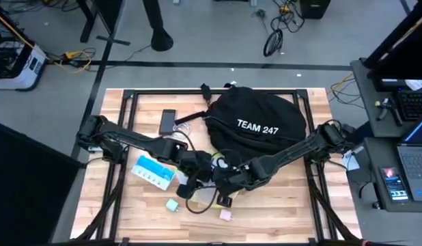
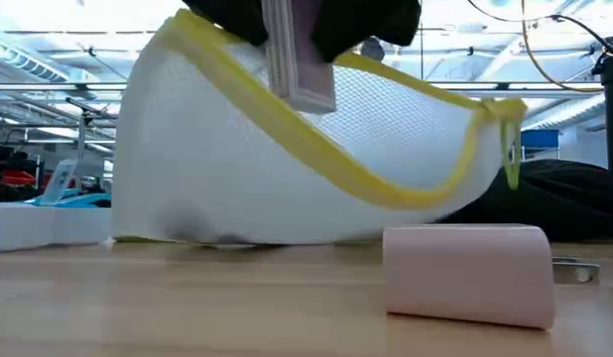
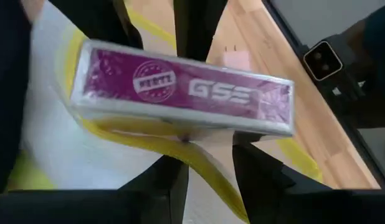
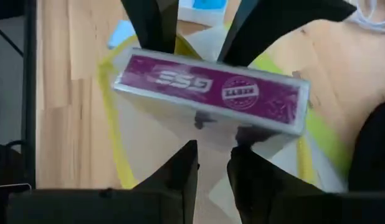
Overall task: Unpack backpack
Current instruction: Remove the game card from the green zip bag
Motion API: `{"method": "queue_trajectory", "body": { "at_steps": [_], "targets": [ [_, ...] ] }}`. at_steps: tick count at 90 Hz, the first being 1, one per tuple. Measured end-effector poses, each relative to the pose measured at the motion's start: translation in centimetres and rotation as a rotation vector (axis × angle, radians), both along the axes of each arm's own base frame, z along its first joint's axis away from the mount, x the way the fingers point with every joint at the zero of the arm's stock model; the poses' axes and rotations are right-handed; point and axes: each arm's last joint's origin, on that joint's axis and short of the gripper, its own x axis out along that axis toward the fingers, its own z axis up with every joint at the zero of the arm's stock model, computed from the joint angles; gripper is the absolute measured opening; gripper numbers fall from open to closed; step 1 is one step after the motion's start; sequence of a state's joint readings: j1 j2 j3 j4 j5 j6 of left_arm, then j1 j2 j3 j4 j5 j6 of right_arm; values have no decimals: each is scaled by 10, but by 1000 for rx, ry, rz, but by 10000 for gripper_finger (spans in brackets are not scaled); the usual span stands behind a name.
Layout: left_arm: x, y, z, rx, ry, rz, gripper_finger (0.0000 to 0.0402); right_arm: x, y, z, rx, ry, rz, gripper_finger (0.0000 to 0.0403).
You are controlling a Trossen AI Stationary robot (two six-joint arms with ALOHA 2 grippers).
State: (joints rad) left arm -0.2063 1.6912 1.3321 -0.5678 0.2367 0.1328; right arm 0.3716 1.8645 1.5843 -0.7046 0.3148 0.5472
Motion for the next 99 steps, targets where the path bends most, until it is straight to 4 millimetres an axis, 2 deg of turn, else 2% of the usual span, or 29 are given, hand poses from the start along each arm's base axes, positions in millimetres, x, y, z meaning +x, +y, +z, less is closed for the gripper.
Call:
{"method": "queue_trajectory", "body": {
  "at_steps": [28,41,56,78,99],
  "targets": [
    [-3,17,7,15,6,50,106,5,-15,5,-82,-33,-77,70],
    [-2,32,5,16,26,94,106,7,-23,5,-120,-67,-184,70],
    [-1,41,2,20,23,121,106,9,-27,4,-147,-79,-222,70],
    [-1,40,1,14,24,98,106,11,-26,4,-260,-56,-87,70],
    [-2,39,-1,-3,44,99,106,12,-25,3,-438,9,150,74]
  ]
}}
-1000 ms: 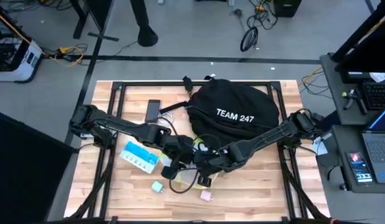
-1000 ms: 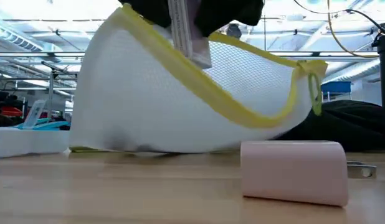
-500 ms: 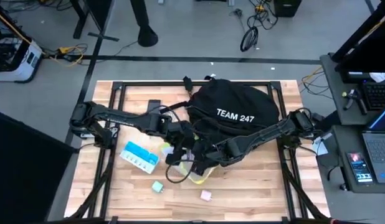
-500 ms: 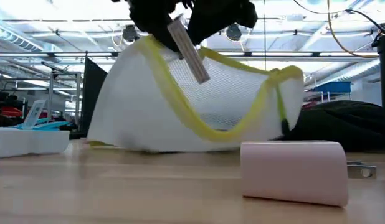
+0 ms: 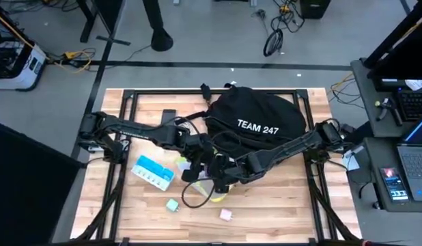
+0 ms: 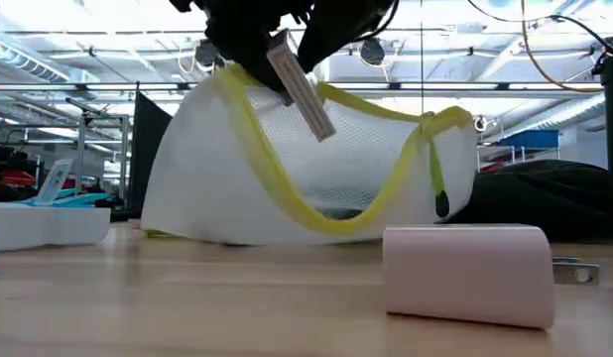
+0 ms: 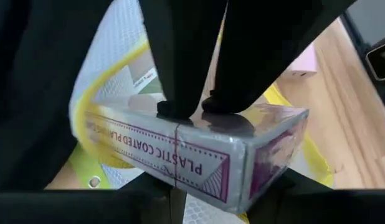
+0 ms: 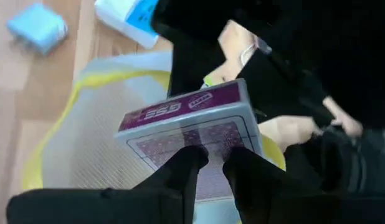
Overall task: Unpack backpack
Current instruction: Remove the game card from the green zip bag
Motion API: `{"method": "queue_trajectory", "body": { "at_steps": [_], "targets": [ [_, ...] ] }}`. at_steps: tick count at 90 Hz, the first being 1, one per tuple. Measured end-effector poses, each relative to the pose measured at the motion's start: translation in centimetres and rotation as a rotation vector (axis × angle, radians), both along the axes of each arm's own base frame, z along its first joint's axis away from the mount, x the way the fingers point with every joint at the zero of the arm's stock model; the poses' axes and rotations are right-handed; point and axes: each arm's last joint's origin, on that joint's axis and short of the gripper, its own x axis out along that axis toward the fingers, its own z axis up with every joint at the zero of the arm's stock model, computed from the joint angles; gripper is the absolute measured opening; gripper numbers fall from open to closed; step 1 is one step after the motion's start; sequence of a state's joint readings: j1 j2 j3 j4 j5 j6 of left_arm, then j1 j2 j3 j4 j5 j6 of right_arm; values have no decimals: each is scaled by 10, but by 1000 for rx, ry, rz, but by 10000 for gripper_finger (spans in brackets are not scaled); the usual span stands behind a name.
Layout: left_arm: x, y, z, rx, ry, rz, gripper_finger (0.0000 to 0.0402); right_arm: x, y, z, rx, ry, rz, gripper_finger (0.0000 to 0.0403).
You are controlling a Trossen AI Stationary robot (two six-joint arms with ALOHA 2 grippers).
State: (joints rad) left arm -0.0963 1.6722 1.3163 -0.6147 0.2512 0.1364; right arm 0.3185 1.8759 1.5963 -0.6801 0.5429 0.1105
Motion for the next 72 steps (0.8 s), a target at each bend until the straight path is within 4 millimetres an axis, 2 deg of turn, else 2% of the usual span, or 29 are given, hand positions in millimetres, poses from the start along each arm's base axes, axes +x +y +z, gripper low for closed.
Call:
{"method": "queue_trajectory", "body": {
  "at_steps": [16,25,38,52,65,72],
  "targets": [
    [-2,-1,-1,-15,27,-12,106,4,1,-3,-33,2,44,115],
    [-6,-1,-3,-20,68,-12,106,9,3,-13,28,-13,32,151],
    [-3,-1,-12,-19,104,-8,106,11,6,-39,57,34,9,194],
    [1,-3,-36,-18,160,-12,106,15,8,-59,87,85,-1,214],
    [0,-5,-69,-19,194,-9,106,21,11,-82,116,137,2,217],
    [-1,-7,-77,-20,195,-11,106,24,13,-92,123,145,1,215]
  ]
}}
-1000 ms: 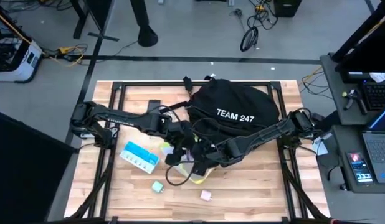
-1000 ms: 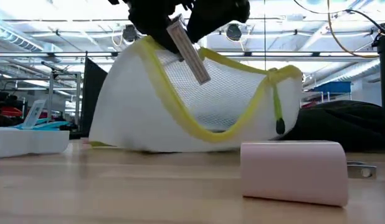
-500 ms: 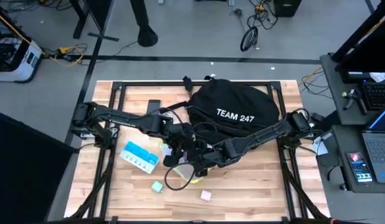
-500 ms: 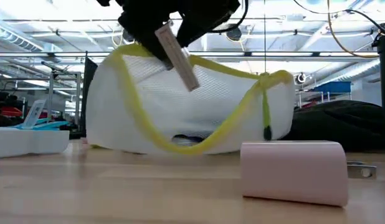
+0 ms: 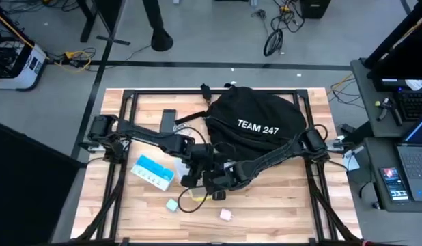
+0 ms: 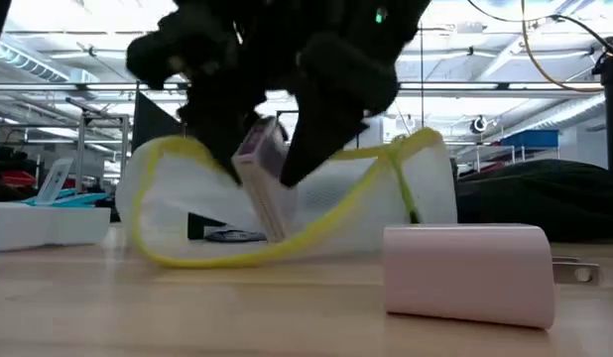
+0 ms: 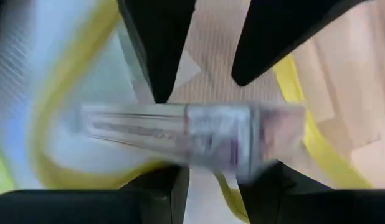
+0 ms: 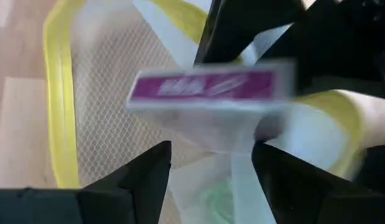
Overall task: Unpack backpack
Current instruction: Remove the game card from the green zip bag
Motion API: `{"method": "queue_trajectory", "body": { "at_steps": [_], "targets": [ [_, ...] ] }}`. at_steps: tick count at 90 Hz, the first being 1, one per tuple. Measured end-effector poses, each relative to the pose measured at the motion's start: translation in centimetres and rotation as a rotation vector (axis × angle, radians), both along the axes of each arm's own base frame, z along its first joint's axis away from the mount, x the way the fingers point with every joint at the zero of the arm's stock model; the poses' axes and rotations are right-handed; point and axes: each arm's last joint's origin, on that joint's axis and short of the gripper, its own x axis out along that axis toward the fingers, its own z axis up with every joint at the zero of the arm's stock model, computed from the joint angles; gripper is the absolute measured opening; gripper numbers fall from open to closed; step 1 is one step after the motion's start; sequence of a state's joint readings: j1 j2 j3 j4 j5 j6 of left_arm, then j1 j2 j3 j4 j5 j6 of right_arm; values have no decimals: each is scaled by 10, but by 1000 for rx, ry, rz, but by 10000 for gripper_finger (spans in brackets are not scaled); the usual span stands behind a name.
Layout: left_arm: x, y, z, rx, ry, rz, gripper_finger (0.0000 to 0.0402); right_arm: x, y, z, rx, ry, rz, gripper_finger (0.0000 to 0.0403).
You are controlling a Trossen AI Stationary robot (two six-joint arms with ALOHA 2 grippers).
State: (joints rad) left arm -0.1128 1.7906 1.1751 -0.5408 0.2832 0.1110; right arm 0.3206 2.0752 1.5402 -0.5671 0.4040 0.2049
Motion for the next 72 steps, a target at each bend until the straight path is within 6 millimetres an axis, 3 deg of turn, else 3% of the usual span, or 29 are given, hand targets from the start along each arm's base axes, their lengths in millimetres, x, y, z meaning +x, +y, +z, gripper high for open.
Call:
{"method": "queue_trajectory", "body": {
  "at_steps": [46,62,72],
  "targets": [
    [0,2,-21,-24,-57,48,106,7,2,-19,84,-30,-128,213],
    [0,2,-21,-27,-67,48,106,2,8,-25,3,-23,-157,212],
    [2,-1,-18,-34,-87,41,106,-4,8,-18,-35,13,-121,212]
  ]
}}
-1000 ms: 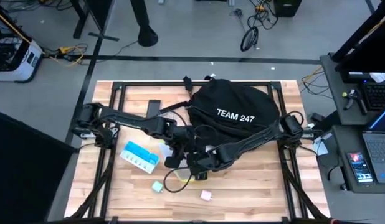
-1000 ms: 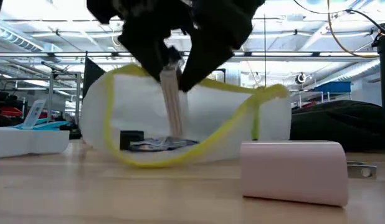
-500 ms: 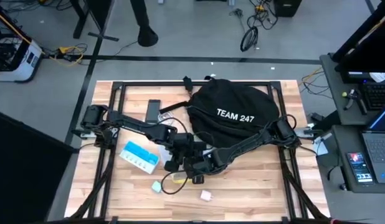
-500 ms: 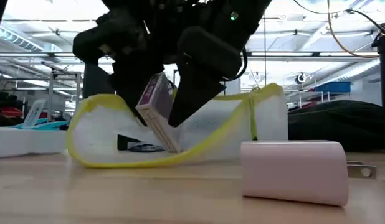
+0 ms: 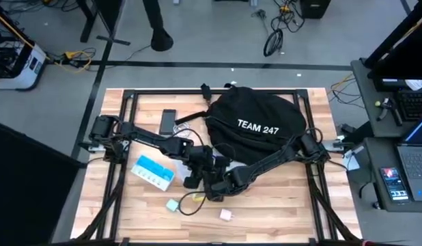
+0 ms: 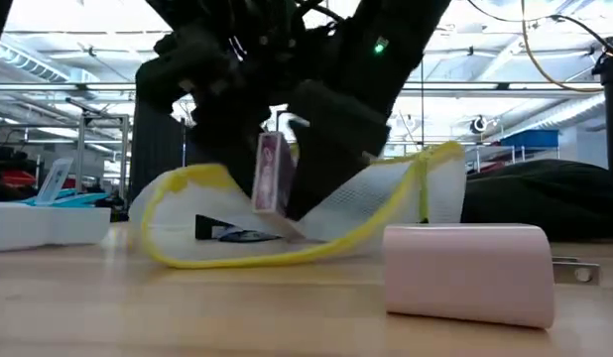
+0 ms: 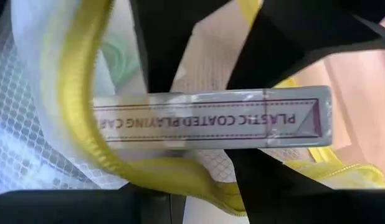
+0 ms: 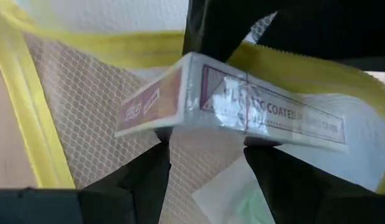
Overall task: Unpack backpack
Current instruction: Remove the game card from the green zip bag
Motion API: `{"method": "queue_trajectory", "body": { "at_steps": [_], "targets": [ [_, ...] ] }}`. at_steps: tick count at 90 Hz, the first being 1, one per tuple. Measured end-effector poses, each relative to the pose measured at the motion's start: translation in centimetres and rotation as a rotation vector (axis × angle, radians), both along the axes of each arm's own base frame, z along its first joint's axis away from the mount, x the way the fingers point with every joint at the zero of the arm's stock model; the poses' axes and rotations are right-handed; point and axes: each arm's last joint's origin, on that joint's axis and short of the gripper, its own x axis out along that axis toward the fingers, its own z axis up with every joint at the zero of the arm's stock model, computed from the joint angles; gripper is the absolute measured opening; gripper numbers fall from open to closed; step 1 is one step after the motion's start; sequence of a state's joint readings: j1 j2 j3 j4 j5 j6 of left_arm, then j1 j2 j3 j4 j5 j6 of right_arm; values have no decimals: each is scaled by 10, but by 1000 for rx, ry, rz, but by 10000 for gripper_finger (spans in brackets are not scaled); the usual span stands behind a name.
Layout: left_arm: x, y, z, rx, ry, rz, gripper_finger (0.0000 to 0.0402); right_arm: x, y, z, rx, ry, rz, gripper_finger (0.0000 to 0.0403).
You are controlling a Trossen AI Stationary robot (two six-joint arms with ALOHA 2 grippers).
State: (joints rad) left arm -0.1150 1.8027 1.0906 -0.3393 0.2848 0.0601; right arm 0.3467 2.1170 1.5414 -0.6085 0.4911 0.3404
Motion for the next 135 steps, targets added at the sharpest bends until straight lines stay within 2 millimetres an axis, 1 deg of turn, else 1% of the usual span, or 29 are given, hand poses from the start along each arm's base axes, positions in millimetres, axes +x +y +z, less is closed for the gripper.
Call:
{"method": "queue_trajectory", "body": {
  "at_steps": [19,46,64,78,91,96,101,108,114,125,135],
  "targets": [
    [1,-5,2,-12,-18,-22,106,-7,2,15,-108,59,157,212],
    [0,-5,1,-14,-7,-26,106,-16,-1,17,-244,242,371,212],
    [-2,-6,0,-14,0,-31,106,-14,1,18,-277,245,457,212],
    [-3,-6,-1,-15,10,-30,106,-12,-3,18,-227,246,486,212],
    [-4,-5,-1,-14,26,-25,106,-15,-4,20,-270,275,501,212],
    [-6,-4,2,-17,39,-18,106,-16,-5,23,-267,287,514,212],
    [-10,-4,8,-29,57,-10,106,-16,-4,31,-273,268,523,212],
    [-16,-5,16,-42,79,-2,106,-17,1,45,-285,209,544,212],
    [-20,-6,23,-42,75,-9,106,-18,3,53,-268,173,559,212],
    [-26,-8,42,-51,14,-18,106,-16,2,60,-198,121,582,212],
    [-31,-9,50,-52,0,-26,106,-14,4,63,-175,83,594,212]
  ]
}}
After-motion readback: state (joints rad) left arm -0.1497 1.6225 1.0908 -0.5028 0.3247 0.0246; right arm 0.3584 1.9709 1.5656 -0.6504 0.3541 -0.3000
